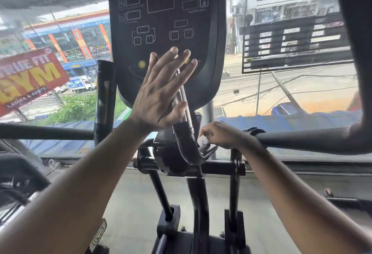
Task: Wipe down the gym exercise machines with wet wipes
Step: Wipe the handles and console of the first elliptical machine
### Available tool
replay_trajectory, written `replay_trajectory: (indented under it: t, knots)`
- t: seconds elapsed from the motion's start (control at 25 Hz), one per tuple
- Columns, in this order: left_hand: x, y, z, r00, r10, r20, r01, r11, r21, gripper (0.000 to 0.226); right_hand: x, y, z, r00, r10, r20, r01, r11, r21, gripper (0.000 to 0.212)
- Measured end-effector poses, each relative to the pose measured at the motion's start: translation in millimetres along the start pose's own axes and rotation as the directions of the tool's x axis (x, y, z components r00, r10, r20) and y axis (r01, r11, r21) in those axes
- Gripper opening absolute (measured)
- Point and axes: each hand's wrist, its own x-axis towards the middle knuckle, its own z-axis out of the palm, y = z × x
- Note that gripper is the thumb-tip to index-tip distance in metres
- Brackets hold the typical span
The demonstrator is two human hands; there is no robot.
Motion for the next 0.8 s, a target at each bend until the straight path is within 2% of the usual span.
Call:
replay_trajectory:
  t: [0.08, 0.16, 0.24, 0.28, 0.36, 0.48, 0.6, 0.68, 0.8]
  knots:
    - [-0.3, -1.0, 2.5, 1.0, 0.002, -0.006, -0.002, 1.0, -0.004, 0.073, 2.6, 3.9, 0.5, 0.999, 0.053, 0.0, -0.053, 0.998, -0.04, 0.031]
    - [-1.1, -2.7, 4.8, 1.0, 0.008, -0.015, -0.008, 1.0, -0.006, 0.073, -1.7, -10.6, -4.1, 0.996, 0.037, 0.083, -0.045, 0.994, 0.097, 0.033]
    - [-0.8, -3.8, 6.0, 0.999, 0.02, -0.025, -0.02, 1.0, -0.011, 0.072, -9.4, -24.7, -9.8, 0.987, -0.049, 0.155, 0.005, 0.962, 0.271, 0.03]
    - [-0.2, -4.7, 6.3, 0.999, 0.023, -0.024, -0.024, 1.0, -0.013, 0.072, -9.8, -24.3, -11.3, 0.983, -0.077, 0.167, 0.023, 0.953, 0.303, 0.029]
    - [0.6, -6.6, 6.4, 1.0, 0.025, -0.018, -0.025, 0.999, -0.019, 0.071, -1.9, -7.4, -8.5, 0.989, -0.028, 0.148, -0.009, 0.971, 0.239, 0.03]
    - [0.5, -4.6, 3.4, 1.0, 0.009, 0.012, -0.009, 1.0, -0.012, 0.073, 19.6, 39.1, 16.6, 0.982, 0.163, -0.094, -0.17, 0.983, -0.066, 0.024]
    - [0.6, -1.9, 1.0, 0.999, -0.011, 0.032, 0.011, 1.0, -0.005, 0.077, 36.4, 62.2, 42.9, 0.944, 0.251, -0.216, -0.257, 0.966, 0.0, 0.018]
    - [1.3, -0.5, 0.4, 0.999, -0.011, 0.037, 0.011, 1.0, 0.003, 0.077, 48.1, 67.1, 46.8, 0.939, 0.289, -0.188, -0.284, 0.957, 0.05, 0.013]
    - [1.7, -0.6, 1.2, 0.999, -0.009, 0.032, 0.009, 1.0, 0.005, 0.076, 66.9, 68.0, 41.8, 0.951, 0.306, -0.041, -0.308, 0.95, -0.045, 0.016]
